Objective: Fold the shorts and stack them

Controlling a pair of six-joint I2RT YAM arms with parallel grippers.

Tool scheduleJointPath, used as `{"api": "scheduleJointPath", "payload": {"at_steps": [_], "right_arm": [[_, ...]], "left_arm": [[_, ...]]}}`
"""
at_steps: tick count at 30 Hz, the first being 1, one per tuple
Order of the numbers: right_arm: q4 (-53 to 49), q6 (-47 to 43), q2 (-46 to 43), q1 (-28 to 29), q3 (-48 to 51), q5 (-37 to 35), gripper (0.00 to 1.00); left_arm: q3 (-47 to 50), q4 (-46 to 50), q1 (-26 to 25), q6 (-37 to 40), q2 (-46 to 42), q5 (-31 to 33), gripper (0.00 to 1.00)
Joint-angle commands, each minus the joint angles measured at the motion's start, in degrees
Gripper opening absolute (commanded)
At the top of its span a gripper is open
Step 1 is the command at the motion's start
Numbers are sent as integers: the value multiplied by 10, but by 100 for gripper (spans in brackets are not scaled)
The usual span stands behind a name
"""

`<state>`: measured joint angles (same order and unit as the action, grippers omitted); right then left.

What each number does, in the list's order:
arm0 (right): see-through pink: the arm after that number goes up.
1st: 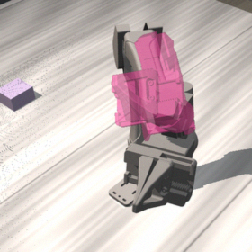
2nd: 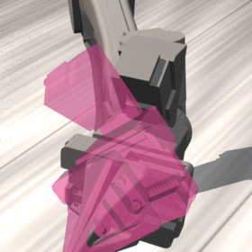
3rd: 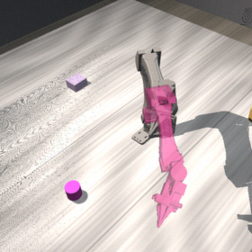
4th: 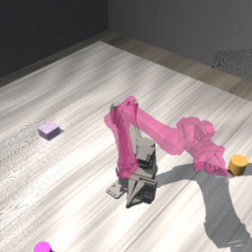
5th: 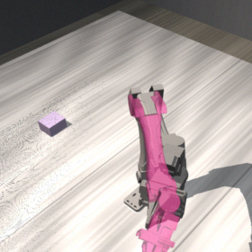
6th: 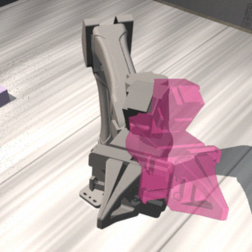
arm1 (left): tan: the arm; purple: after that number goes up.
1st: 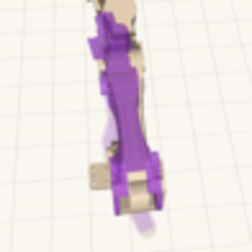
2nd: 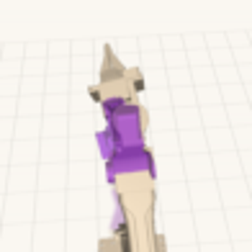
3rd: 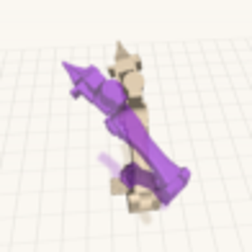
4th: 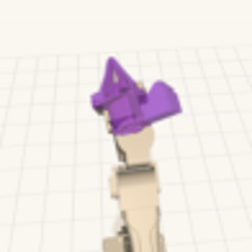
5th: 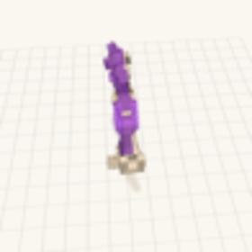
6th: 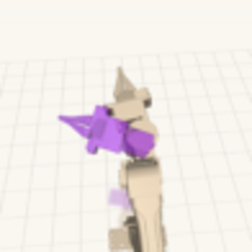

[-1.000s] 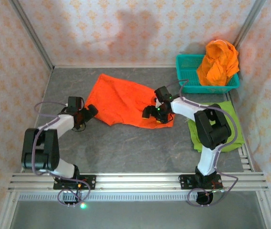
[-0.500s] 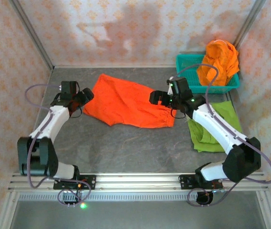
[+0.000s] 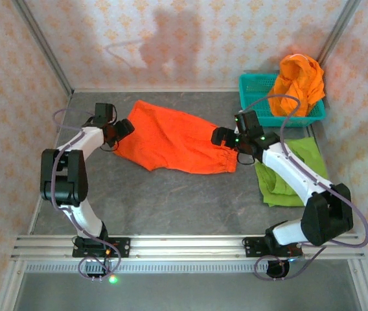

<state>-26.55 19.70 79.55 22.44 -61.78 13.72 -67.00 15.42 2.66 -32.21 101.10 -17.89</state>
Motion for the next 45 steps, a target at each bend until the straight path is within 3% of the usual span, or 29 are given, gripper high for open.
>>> {"api": "scheduleJointPath", "payload": {"at_steps": [1, 9, 19, 25, 30, 33, 36, 40, 45], "right_arm": [[27, 17, 5, 0, 15, -5, 100], [35, 25, 32, -1, 15, -7, 100], [35, 20, 51, -5, 21, 0, 100], [33, 22, 33, -13, 45, 10, 100], [37, 41, 31, -38, 50, 41, 100], [47, 43, 38, -44, 33, 71, 100], [66, 56, 56, -43, 1, 107, 100], [92, 87, 110, -43, -53, 144, 99], [111, 115, 192, -43, -123, 183, 99]], "left_arm": [[-19, -33, -1, -16, 18, -30, 80], [-7, -50, 1, -23, 64, -15, 93], [151, -79, 25, -27, -4, 55, 96], [269, -122, 52, -42, -104, 57, 97], [271, -123, 52, -37, -217, 0, 99], [238, -108, 30, -32, -268, -33, 100], [196, -79, -25, -8, -287, -35, 100], [201, -106, -70, -22, -266, -28, 100], [260, -168, -86, -52, -215, -18, 100]]}}
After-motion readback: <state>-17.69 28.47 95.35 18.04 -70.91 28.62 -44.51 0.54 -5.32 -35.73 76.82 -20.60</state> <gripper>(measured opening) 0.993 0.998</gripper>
